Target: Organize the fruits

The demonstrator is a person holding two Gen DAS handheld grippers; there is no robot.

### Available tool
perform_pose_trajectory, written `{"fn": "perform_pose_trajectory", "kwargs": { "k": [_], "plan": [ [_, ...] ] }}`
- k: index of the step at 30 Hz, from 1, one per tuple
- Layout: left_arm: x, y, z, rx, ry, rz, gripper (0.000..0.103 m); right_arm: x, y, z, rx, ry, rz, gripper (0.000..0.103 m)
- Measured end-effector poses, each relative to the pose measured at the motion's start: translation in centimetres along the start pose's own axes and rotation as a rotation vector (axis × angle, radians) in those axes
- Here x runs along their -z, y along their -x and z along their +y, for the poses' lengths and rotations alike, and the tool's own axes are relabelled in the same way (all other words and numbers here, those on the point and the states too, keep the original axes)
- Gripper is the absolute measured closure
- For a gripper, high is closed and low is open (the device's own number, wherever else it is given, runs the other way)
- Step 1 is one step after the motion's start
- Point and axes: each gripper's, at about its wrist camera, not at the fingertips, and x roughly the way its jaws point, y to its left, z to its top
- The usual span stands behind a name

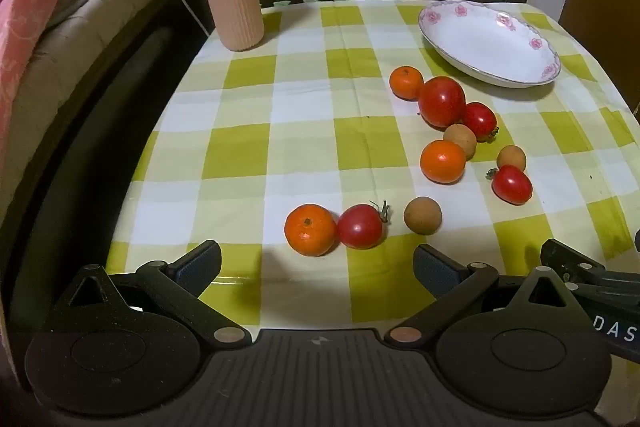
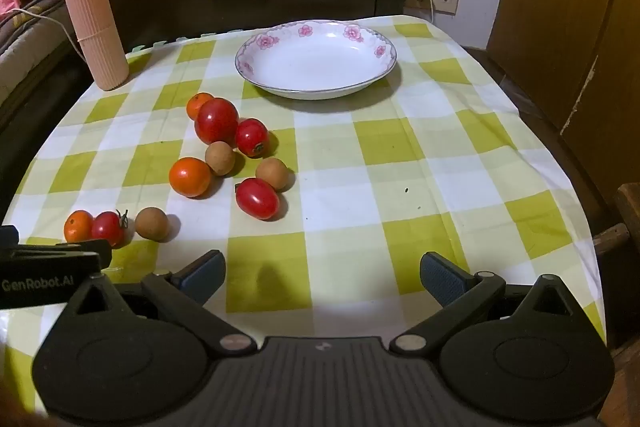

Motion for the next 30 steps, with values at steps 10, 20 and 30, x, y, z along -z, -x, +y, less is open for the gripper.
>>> {"fn": "perform_pose_trajectory", "kwargs": {
  "k": [10, 20, 30],
  "plan": [
    [0.07, -0.09, 0.16, 0.004, 0.006, 0.004, 0.000, -0.07, -0.06, 0.22, 0.004, 0.007, 0.002, 0.001],
    [0.23, -0.39, 0.00, 0.007, 0.000, 0.011, 0.000, -0.05, -0.34, 0.21, 0.003, 0.011, 0.008, 0.001],
    [0.25, -0.61, -0.15, 0.009, 0.006, 0.024, 0.001, 0.16, -0.53, 0.21, 0.001, 0.009, 0.011, 0.001]
  ]
}}
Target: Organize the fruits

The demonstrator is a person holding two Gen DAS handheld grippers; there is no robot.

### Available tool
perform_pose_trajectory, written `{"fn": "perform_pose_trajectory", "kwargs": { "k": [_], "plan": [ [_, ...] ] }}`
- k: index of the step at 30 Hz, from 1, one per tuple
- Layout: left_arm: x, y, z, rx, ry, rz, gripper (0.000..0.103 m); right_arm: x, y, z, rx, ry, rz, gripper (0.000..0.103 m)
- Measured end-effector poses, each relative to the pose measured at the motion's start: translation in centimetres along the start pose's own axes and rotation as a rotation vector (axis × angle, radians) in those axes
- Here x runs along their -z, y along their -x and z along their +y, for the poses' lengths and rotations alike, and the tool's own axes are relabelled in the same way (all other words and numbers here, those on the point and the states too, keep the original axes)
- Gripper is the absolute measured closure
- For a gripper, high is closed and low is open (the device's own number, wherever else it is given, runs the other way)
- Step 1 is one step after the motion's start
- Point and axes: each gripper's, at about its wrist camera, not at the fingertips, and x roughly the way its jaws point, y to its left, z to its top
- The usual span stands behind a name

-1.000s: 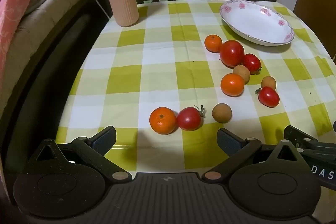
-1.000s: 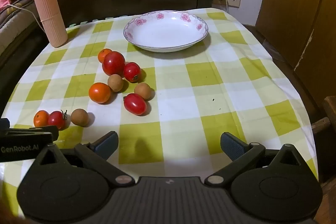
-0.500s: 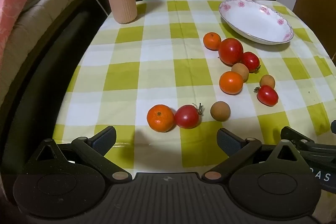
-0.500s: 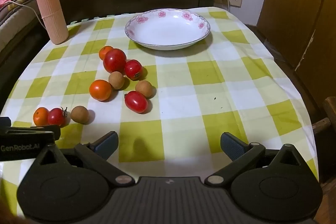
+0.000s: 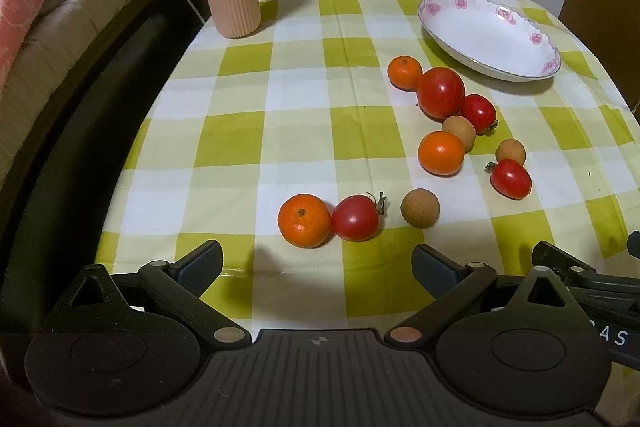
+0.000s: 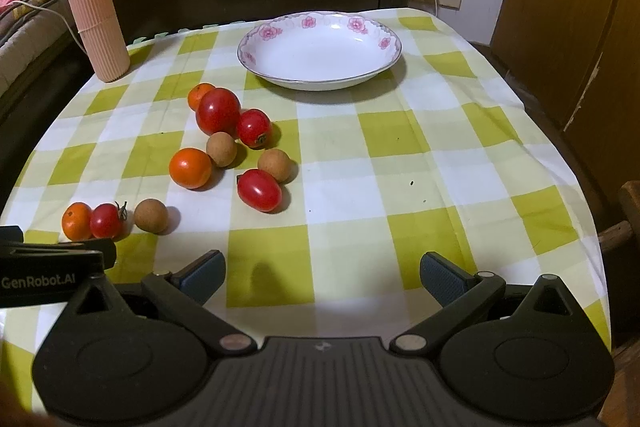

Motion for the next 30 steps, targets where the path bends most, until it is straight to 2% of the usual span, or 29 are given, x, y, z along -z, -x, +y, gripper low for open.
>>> {"fn": "perform_pose_trajectory", "kwargs": {
  "k": [23, 30],
  "plan": [
    [0.09, -0.62, 0.52, 0.010, 0.021, 0.023, 0.004, -0.13, -0.91, 0.31, -0.020, -0.004, 0.035, 0.001],
    [0.17, -0.47, 0.83, -0.013, -0.004, -0.006, 0.004, -0.25, -0.71, 0.31, -0.046, 0.000, 0.030, 0.001]
  ]
}}
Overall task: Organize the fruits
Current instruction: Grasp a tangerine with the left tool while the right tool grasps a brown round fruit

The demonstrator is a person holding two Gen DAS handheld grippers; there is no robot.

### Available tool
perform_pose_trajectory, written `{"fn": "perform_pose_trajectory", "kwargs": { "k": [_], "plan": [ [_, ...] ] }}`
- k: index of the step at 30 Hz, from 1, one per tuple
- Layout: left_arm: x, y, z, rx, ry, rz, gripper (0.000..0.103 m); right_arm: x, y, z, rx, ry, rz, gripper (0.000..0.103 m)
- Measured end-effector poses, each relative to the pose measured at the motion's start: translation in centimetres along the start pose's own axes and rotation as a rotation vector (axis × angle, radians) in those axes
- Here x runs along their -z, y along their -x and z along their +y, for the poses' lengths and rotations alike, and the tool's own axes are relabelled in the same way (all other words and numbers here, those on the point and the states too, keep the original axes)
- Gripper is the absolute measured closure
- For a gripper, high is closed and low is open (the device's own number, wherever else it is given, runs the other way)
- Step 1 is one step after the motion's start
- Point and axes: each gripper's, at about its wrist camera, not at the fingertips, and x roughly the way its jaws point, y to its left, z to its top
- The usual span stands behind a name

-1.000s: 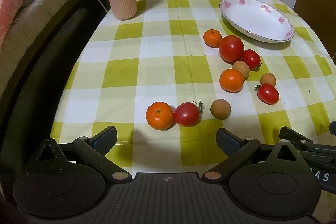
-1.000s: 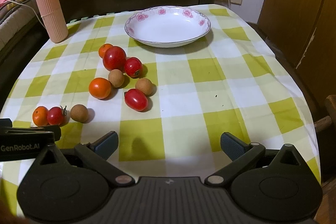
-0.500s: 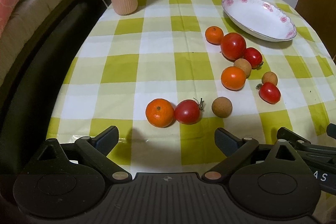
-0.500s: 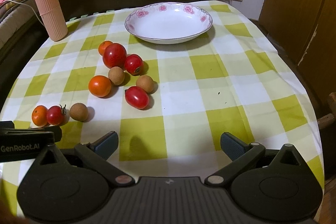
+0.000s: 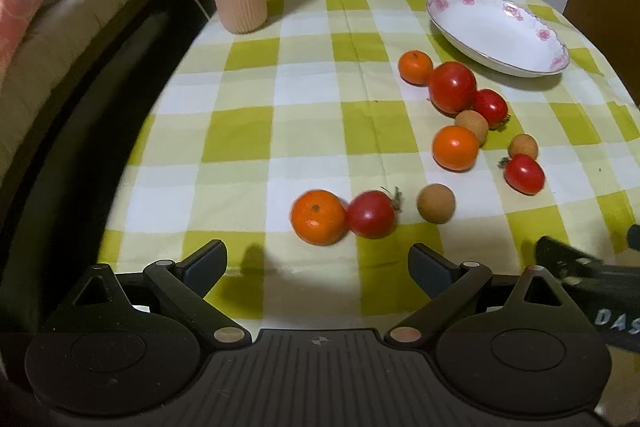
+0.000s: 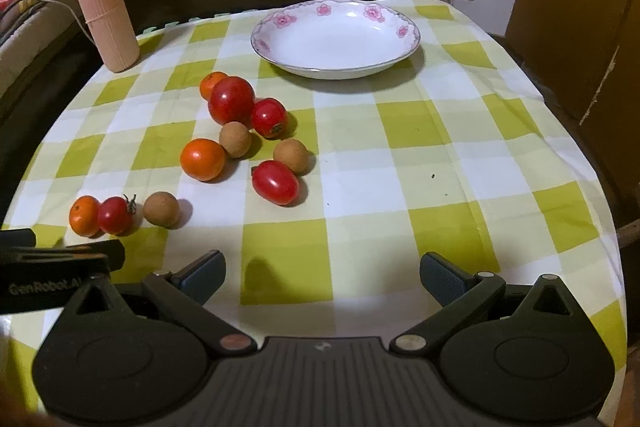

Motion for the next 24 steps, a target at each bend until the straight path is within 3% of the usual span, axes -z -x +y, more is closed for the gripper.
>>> {"fn": "perform_pose_trajectory", "kwargs": {
  "k": [7, 13, 19, 24],
  "plan": [
    [-0.3, -0.5, 1.8, 0.027, 0.069, 0.004, 0.004, -0.7, 0.2, -0.8, -0.031, -0.033, 0.000, 0.001],
    [-0.6, -0.3, 1.8, 0.052, 0.037, 0.005, 0.007, -1.1, 0.6, -0.6, -0.078, -0.017, -0.007, 0.001],
    [-0.7, -1.2, 2.3, 0.053, 0.015, 0.062, 0.027, -1.3, 0.2, 0.0, -0.132, -0.003, 0.022, 0.006],
    [-1.2, -1.2, 2.0, 0.076, -0.031, 0.050, 0.028, -1.2, 0.0, 0.5, -0.167, 0.008, 0.040, 0.008]
  ]
}}
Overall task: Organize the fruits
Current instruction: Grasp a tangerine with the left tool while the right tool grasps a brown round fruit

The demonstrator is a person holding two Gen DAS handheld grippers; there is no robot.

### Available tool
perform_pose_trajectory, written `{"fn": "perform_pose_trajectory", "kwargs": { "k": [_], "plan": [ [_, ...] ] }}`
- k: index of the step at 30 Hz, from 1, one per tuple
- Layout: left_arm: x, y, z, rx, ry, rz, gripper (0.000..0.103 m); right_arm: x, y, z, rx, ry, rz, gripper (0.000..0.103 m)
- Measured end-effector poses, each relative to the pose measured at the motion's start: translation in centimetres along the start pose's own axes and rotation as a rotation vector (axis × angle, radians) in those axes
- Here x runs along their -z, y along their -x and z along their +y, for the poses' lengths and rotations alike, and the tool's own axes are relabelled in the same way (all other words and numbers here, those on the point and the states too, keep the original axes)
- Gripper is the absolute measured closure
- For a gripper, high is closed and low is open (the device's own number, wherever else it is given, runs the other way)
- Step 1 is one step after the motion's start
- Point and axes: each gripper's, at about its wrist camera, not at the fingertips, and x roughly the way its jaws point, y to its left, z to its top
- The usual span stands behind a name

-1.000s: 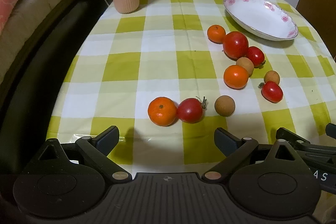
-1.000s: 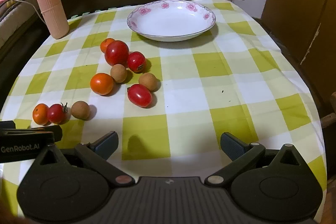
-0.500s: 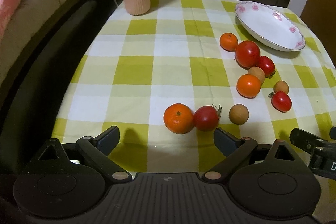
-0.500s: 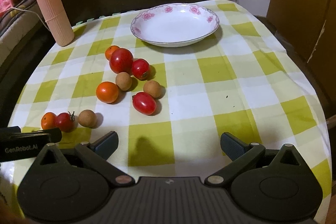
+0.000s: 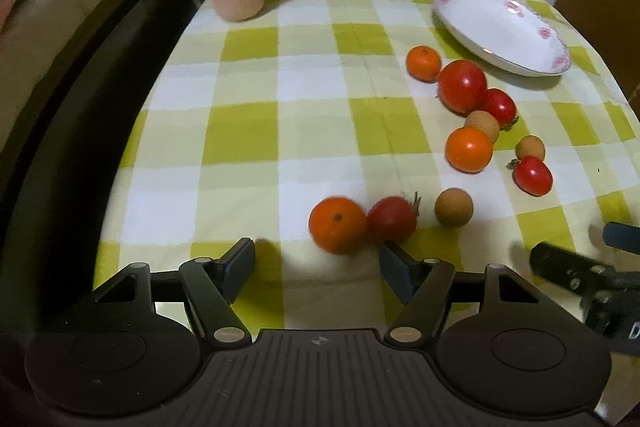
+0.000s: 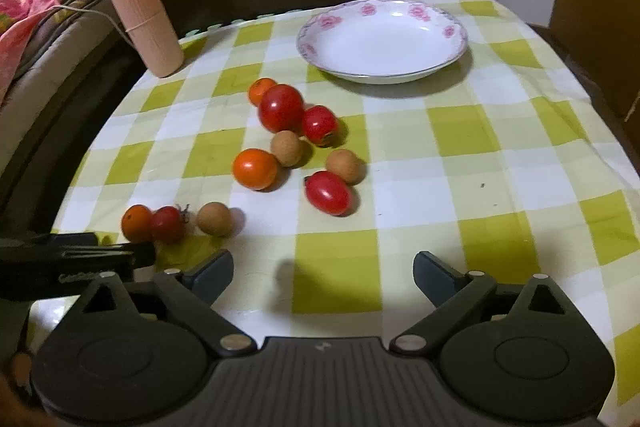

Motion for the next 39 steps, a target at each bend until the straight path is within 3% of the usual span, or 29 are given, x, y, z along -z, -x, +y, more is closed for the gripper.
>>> {"fn": "perform_pose_trajectory", "kwargs": {
  "k": [6, 11, 16, 22, 25, 27, 33, 35, 39],
  "plan": [
    [-1.6, 0.2, -1.0, 0.068, -0.225, 0.027, 0.026, 0.2, -0.5, 0.4, -0.019, 0.020, 0.028, 0.009],
    [-2.4, -0.3, -0.8, 0.053, -0.437, 0.072, 0.024, 0.3, -1.0, 0.5, -0.043, 0.015, 0.051, 0.009],
    [-2.9, -2.0, 0.4, 0.116, -0.401, 0.148, 0.028, 0.3, -1.5, 1.1, -0.070, 0.026, 0.064, 0.010],
    [-2.7, -2.2, -0.5, 0.132, -0.457, 0.127, 0.028, 0.6, -1.7, 1.8, -0.078, 0.054, 0.069, 0.013],
    [-2.8, -2.1, -0.4, 0.170, -0.434, 0.137, 0.043, 0.5, -1.7, 1.8, -0.085, 0.047, 0.069, 0.015],
    [-2.6, -1.9, -0.7, 0.179, -0.438, 0.135, 0.048, 0.5, -1.6, 1.8, -0.091, 0.045, 0.065, 0.015],
    [-2.5, -1.8, -1.3, 0.168, -0.449, 0.110, 0.057, 0.4, -1.3, 2.3, -0.105, 0.074, 0.046, 0.016],
    [-2.7, -2.0, -1.3, 0.163, -0.438, 0.104, 0.062, 0.4, -1.2, 2.6, -0.106, 0.092, 0.044, 0.020],
    [-2.5, -1.8, -1.1, 0.148, -0.431, 0.106, 0.063, 0.3, -1.5, 2.8, -0.125, 0.105, 0.049, 0.030]
  ]
}}
